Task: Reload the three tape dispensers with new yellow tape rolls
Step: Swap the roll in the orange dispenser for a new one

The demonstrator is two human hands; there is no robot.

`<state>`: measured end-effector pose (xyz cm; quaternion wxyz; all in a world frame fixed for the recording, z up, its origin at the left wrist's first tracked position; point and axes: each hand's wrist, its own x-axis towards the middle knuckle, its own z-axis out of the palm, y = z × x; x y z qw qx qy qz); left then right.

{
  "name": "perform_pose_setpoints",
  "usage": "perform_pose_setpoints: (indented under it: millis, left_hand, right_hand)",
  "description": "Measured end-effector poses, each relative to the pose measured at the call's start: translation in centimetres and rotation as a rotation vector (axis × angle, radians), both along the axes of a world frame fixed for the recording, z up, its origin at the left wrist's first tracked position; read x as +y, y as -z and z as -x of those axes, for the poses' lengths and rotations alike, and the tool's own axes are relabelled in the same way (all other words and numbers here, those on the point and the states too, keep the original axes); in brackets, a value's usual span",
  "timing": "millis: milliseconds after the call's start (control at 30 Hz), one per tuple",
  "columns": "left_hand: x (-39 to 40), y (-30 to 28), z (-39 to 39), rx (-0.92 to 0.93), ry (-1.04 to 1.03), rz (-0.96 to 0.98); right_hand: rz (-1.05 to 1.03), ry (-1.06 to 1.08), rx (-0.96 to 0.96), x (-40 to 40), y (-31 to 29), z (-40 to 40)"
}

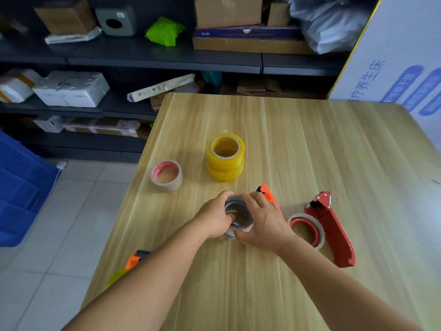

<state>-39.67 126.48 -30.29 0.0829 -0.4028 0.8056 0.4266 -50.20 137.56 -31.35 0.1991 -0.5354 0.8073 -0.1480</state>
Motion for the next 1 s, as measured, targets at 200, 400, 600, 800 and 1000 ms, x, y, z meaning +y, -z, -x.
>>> perform_pose_setpoints:
  millis: [200,400,600,800,1000]
  left_hand:
    - [0.7,0.5,0.1,0.009,-0.130,0.011]
    - [0.9,0.4,0.1,0.001,-0.160,0.103]
    - [1.5,0.0,0.1,-0.017,-0.201,0.131]
    - [1.2,0.0,0.0,0.069,-0.094,-0.058]
    - [1.1,0.5,-0.4,0.084,-0.007,-0.203]
  right_hand:
    - [-0.120,-0.015,-0.018,0.1,-0.5,-0.5]
    - [-0.086,-0.001,-0.028,0.2,-0.8,-0.6]
    - [-0.101,-0.014,-0.030,0.4,-0.9,-0.9]
    - [-0.074,0.008,-0.060,0.6,-0.7,-0.2]
    - [-0.083,0.018,-0.040,0.6,-1.0,0.0]
